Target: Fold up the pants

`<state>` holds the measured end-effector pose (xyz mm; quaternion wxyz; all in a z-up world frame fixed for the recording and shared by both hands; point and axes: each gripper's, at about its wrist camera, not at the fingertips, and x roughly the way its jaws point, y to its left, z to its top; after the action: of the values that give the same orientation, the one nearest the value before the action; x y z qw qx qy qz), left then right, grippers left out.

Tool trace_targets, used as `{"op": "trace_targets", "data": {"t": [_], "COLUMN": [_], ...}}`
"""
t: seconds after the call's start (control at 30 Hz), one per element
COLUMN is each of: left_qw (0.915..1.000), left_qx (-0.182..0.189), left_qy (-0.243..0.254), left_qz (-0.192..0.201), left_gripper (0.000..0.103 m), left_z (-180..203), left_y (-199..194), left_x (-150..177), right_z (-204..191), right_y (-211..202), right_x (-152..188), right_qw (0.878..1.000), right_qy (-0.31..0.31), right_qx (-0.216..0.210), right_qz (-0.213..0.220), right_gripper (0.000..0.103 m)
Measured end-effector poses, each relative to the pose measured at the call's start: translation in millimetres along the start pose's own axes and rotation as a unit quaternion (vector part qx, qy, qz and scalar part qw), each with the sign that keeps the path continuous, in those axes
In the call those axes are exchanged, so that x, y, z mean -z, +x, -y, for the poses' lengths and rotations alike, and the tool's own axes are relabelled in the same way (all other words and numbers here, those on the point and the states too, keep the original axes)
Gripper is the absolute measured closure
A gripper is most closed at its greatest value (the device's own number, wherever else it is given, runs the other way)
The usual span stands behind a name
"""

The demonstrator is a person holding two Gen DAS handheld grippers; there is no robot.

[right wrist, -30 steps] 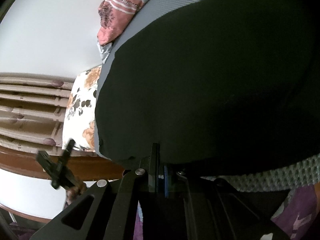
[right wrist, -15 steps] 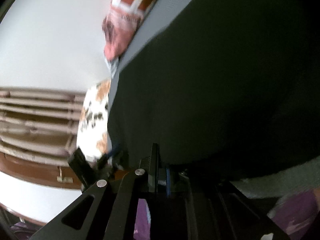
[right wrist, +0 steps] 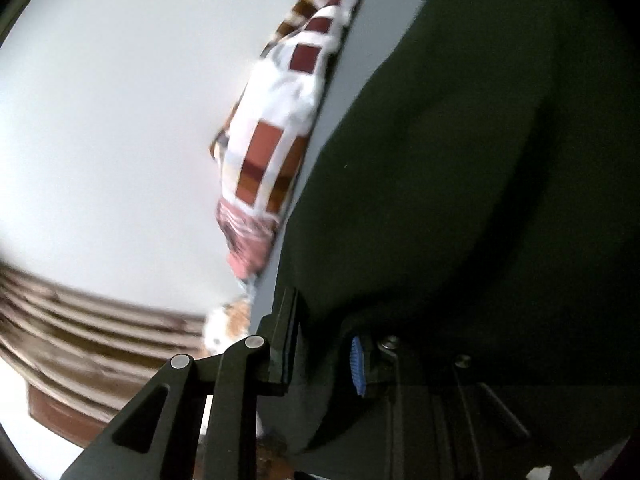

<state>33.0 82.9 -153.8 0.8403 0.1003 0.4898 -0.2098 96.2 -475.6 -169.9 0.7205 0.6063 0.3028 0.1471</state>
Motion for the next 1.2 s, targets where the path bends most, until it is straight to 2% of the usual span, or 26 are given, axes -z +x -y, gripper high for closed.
{"op": "trace_targets", "data": {"t": [0.03, 0.07, 0.1, 0.13, 0.33, 0.4, 0.57, 0.73, 0.9, 1.03, 1.07, 1.1, 1.13, 1.2], "left_qw": [1.0000, 1.0000, 1.0000, 1.0000, 1.0000, 1.0000, 1.0000, 1.0000, 1.0000, 1.0000, 1.0000, 1.0000, 1.0000, 1.0000], "left_qx": [0.000, 0.002, 0.003, 0.003, 0.001, 0.001, 0.001, 0.001, 0.000, 0.000, 0.000, 0.000, 0.000, 0.000], "left_qy": [0.001, -0.001, -0.002, -0.002, -0.002, -0.001, -0.002, -0.001, -0.001, 0.000, -0.001, -0.001, 0.000, 0.000], "left_qz": [0.000, -0.001, -0.001, -0.001, -0.001, 0.000, -0.001, -0.002, -0.003, -0.003, -0.003, -0.003, -0.003, -0.003], "left_gripper": [0.024, 0.024, 0.024, 0.024, 0.024, 0.024, 0.024, 0.023, 0.023, 0.022, 0.022, 0.022, 0.022, 0.022], "left_z": [0, -1, -2, -1, -1, -1, -1, -1, -1, -2, -2, -2, -2, -2], "left_y": [0, 0, 0, 0, 0, 0, 0, 0, 1, 0, 1, 1, 1, 1], "left_x": [0, 0, 0, 0, 0, 0, -1, 0, -2, -2, -2, -2, -2, -2], "right_z": [7, 17, 27, 37, 41, 40, 46, 43, 55, 47, 47, 47, 46, 47], "right_y": [-9, -21, -31, -44, -85, -98, -105, -113, -124, -111, -108, -100, -96, -88], "right_x": [-5, -9, -11, -12, -42, -57, -82, -103, -141, -159, -159, -160, -160, -159], "right_qw": [1.000, 0.998, 0.995, 0.992, 0.990, 0.987, 0.984, 0.972, 0.972, 0.978, 0.982, 0.984, 0.984, 0.981], "right_qy": [0.014, 0.040, 0.066, 0.086, 0.062, 0.048, 0.052, 0.009, 0.031, 0.004, 0.002, 0.003, 0.000, -0.005], "right_qx": [-0.005, -0.029, -0.051, -0.057, -0.002, 0.030, 0.091, 0.162, 0.168, 0.173, 0.163, 0.160, 0.165, 0.187], "right_qz": [0.023, 0.046, 0.061, 0.078, 0.128, 0.148, 0.147, 0.169, 0.162, 0.114, 0.092, 0.079, 0.069, 0.057], "right_gripper": [0.072, 0.067, 0.055, 0.050, 0.051, 0.050, 0.050, 0.047, 0.048, 0.046, 0.046, 0.054, 0.068, 0.087]}}
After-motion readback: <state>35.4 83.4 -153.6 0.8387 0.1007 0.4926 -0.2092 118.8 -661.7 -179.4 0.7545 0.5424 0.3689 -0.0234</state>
